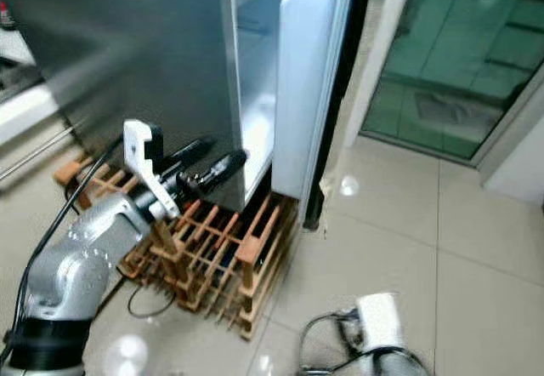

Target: Restocking fridge

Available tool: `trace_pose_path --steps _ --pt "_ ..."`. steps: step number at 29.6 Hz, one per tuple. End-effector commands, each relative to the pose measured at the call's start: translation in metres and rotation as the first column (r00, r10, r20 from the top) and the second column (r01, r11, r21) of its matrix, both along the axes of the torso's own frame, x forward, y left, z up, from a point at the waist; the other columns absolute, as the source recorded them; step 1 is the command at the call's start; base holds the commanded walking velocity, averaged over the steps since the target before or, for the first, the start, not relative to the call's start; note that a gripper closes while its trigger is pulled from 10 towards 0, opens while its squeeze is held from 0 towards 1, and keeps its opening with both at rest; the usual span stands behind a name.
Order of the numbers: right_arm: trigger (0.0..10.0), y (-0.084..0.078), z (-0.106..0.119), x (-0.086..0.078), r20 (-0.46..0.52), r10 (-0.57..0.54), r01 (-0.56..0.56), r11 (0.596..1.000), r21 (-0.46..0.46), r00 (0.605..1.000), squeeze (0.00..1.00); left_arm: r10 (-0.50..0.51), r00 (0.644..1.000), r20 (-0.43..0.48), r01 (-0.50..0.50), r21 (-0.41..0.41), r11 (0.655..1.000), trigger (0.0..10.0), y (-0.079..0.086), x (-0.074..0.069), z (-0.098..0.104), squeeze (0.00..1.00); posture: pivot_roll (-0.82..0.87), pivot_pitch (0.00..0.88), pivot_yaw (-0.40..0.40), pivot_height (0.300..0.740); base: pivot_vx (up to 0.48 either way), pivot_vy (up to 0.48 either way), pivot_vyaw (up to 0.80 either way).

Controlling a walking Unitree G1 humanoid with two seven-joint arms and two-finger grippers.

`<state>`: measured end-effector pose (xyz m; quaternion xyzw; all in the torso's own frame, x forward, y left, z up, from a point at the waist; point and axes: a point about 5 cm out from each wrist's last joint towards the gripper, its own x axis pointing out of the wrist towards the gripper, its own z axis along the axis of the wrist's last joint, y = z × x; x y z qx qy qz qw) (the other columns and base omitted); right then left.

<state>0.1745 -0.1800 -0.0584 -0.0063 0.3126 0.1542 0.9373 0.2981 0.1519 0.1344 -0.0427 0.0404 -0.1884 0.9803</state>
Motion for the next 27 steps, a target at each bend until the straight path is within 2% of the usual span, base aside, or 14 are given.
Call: trace_pose_path --steps 1,5,10,12,13,14,18,19,21,27 --pt "10.0 -0.002 0.024 0.029 0.137 0.030 -0.031 1.000 0.003 0.990 0.00 0.140 0.990 0.007 -0.140 0.092 0.986 10.0 0.013 0.000 -0.011 0.00 -0.09 0.000 0.021 0.731 0.000 0.000 0.00" --pt "10.0 0.018 0.050 0.048 0.248 0.122 -0.144 0.987 0.075 0.961 0.00 0.267 0.963 -0.022 -0.261 0.150 0.954 10.0 0.023 -0.012 -0.026 0.00 -0.08 0.000 0.017 0.731 0.000 0.000 0.00" --pt "10.0 0.026 0.056 0.058 0.307 0.187 -0.223 0.971 0.086 0.933 0.00 0.301 0.954 -0.010 -0.296 0.162 0.941 10.0 0.022 -0.014 -0.031 0.00 -0.09 0.000 0.015 0.731 0.000 0.000 0.00" --pt "10.0 0.031 0.080 0.070 0.397 0.206 -0.260 0.962 0.086 0.894 0.00 0.341 0.939 0.043 -0.343 0.173 0.923 10.0 0.022 -0.011 -0.029 0.00 -0.09 0.000 0.014 0.731 0.000 0.000 0.00" --pt "10.0 0.031 0.080 0.070 0.397 0.206 -0.260 0.962 0.086 0.894 0.00 0.341 0.939 0.043 -0.343 0.173 0.923 10.0 0.022 -0.011 -0.029 0.00 -0.09 0.000 0.014 0.731 0.000 0.000 0.00" --pt "10.0 0.034 0.095 0.075 0.438 0.206 -0.273 0.957 0.094 0.875 0.00 0.349 0.935 0.061 -0.355 0.175 0.918 10.0 0.022 -0.009 -0.027 0.00 -0.09 0.000 0.014 0.731 0.000 0.000 0.00" --pt "10.0 0.042 0.119 0.083 0.490 0.222 -0.313 0.943 0.111 0.843 0.00 0.356 0.932 0.059 -0.361 0.190 0.913 10.0 0.020 -0.009 -0.028 0.00 -0.09 0.000 0.014 0.731 0.000 0.000 0.00" --pt "10.0 0.042 0.119 0.083 0.490 0.222 -0.313 0.943 0.111 0.843 0.00 0.356 0.932 0.059 -0.361 0.190 0.913 10.0 0.020 -0.009 -0.028 0.00 -0.09 0.000 0.014 0.731 0.000 0.000 0.00" --pt "10.0 0.046 0.130 0.091 0.528 0.230 -0.326 0.941 0.094 0.817 0.00 0.356 0.933 0.051 -0.359 0.179 0.916 10.0 0.015 -0.008 -0.030 0.00 -0.10 0.000 0.016 0.731 0.000 0.000 0.00" --pt "10.0 0.046 0.152 0.104 0.580 0.205 -0.299 0.952 0.070 0.788 0.00 0.380 0.924 0.039 -0.380 0.173 0.909 10.0 0.018 -0.009 -0.036 0.00 -0.10 0.000 0.013 0.731 0.000 0.000 0.00"
